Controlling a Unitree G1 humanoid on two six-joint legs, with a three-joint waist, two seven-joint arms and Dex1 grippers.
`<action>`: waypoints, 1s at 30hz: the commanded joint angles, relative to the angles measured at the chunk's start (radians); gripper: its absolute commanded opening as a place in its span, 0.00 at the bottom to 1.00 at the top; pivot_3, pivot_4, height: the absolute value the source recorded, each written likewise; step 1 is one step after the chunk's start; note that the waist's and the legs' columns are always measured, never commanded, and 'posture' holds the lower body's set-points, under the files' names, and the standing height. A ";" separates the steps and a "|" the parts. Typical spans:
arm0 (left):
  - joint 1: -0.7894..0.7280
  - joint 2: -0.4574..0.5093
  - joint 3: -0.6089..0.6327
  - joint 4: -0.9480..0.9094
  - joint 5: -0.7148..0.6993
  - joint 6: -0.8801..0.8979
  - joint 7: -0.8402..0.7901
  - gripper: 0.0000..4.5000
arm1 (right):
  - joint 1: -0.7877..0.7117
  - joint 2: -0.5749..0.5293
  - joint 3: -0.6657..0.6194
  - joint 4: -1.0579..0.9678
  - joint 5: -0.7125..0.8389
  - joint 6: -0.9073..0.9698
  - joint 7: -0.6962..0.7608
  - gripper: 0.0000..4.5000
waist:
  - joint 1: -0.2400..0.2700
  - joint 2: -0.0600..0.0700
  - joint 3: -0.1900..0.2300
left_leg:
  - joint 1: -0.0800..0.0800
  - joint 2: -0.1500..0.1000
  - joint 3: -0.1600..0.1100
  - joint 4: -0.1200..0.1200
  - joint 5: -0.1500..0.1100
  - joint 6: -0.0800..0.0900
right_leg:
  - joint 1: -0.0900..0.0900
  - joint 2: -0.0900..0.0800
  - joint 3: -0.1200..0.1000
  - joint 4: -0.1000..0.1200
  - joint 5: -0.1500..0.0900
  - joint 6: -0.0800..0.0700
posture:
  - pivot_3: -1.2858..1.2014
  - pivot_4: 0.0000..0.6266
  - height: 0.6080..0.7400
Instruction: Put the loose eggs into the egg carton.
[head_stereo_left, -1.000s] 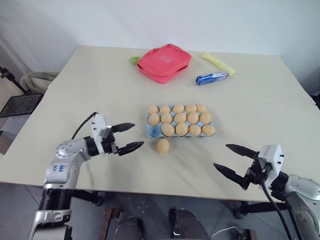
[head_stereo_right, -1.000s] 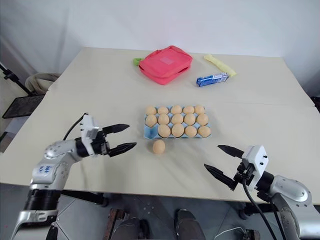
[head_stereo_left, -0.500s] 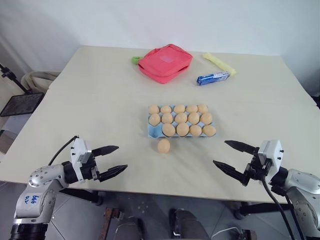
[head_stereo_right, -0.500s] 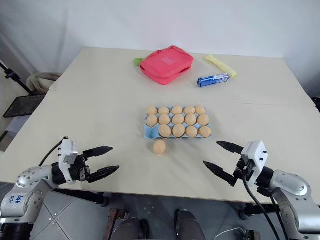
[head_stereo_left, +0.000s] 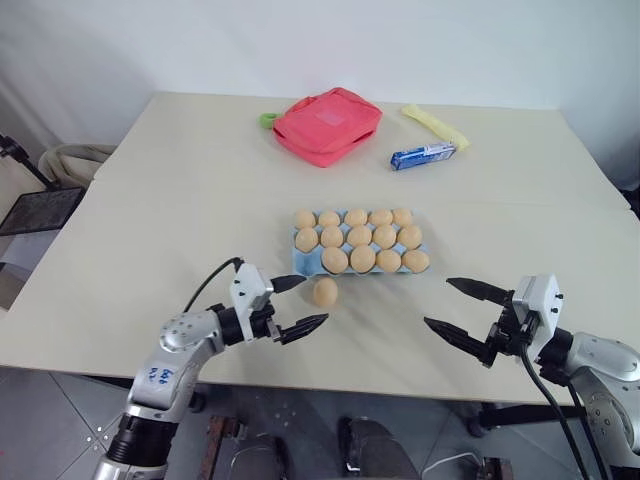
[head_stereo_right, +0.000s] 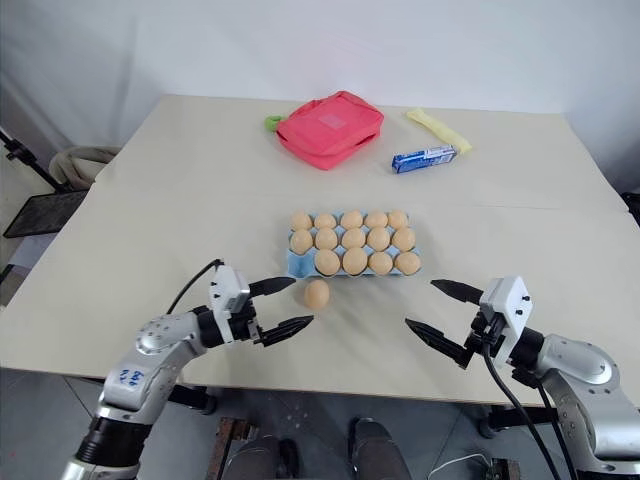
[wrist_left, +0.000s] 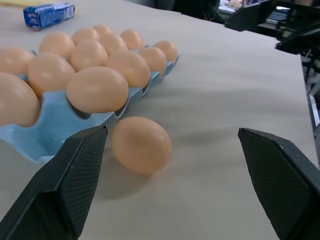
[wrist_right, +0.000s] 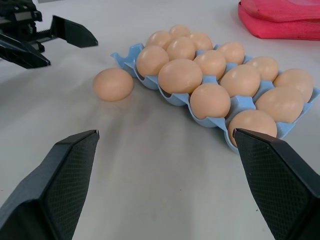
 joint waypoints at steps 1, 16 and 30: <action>-0.043 -0.023 -0.030 0.013 0.032 0.016 0.041 0.99 | 0.013 -0.003 -0.014 -0.046 0.008 -0.003 -0.015 1.00 | 0.000 0.000 0.000 | 0.000 0.000 0.000 0.000 0.000 0.000 | 0.000 0.000 0.000 0.000 0.000 0.000 | 0.52 0.24 1.00; -0.175 -0.077 -0.118 0.156 0.118 0.017 0.060 0.99 | 0.049 0.007 -0.017 -0.056 0.005 -0.025 -0.032 1.00 | 0.001 0.000 0.000 | 0.000 -0.001 0.000 0.001 0.000 0.001 | 0.001 -0.001 0.000 0.000 0.001 0.001 | 0.52 0.24 1.00; -0.219 -0.123 -0.130 0.197 0.142 0.006 0.068 0.59 | 0.068 0.005 -0.024 -0.021 -0.001 -0.061 -0.022 1.00 | 0.001 0.000 0.000 | 0.000 -0.001 0.000 0.001 0.000 0.001 | 0.001 -0.001 0.000 0.000 0.001 0.001 | 0.52 0.24 1.00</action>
